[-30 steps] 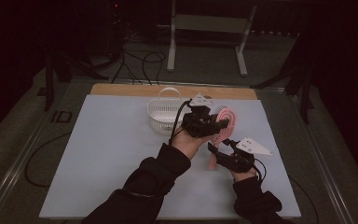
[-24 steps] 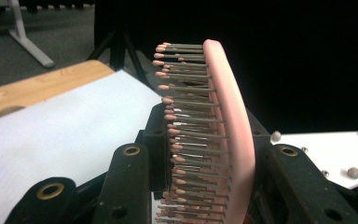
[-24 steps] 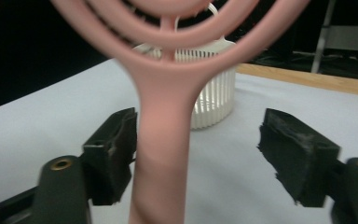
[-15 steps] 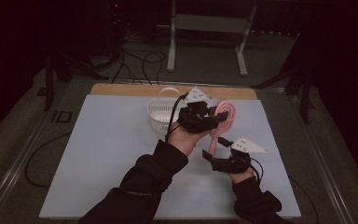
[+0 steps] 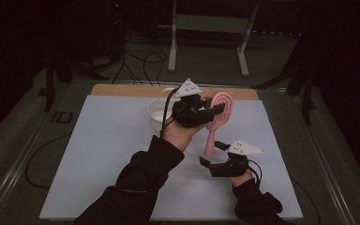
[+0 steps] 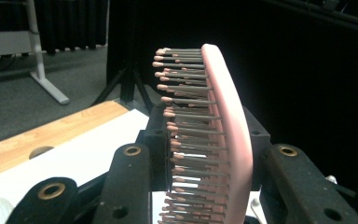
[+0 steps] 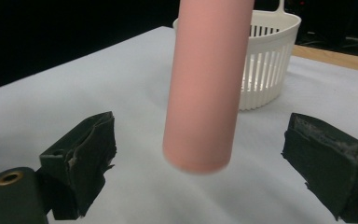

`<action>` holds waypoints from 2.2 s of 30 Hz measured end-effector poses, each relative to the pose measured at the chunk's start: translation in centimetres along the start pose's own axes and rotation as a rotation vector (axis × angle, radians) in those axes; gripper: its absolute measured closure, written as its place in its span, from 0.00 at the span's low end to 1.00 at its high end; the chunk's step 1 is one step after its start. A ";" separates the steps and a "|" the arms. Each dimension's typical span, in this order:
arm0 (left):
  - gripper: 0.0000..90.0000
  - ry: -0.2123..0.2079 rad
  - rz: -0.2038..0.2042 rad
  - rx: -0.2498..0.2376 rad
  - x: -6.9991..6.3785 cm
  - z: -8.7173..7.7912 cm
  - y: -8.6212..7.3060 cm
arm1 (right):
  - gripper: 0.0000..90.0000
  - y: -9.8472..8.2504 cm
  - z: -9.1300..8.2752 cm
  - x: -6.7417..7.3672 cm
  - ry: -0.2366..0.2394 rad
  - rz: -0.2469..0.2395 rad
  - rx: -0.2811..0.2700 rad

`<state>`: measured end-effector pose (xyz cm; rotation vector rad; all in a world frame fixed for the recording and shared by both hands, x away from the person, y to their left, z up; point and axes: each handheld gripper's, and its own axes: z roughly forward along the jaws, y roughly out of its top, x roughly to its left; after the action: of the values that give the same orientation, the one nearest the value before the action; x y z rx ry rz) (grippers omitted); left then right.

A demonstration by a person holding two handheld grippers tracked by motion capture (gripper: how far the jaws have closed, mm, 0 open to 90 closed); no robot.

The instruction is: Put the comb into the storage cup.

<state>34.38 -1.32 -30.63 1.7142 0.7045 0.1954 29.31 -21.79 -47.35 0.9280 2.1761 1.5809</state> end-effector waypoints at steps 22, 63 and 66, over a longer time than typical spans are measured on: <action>0.73 0.087 0.083 -0.019 2.7 -3.0 0.7 | 0.10 -0.3 -1.0 0.3 0.011 -0.004 0.019; 0.73 0.188 0.308 -0.100 9.3 -5.6 1.2 | 0.12 -0.4 -1.1 0.3 0.010 -0.008 0.020; 0.73 0.199 0.357 -0.124 9.8 -5.5 1.2 | 0.12 -0.4 -1.1 0.3 0.015 -0.010 0.020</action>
<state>39.95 8.53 -30.36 1.7046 0.5126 0.6524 28.33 -22.48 -47.25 0.9125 2.2068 1.5697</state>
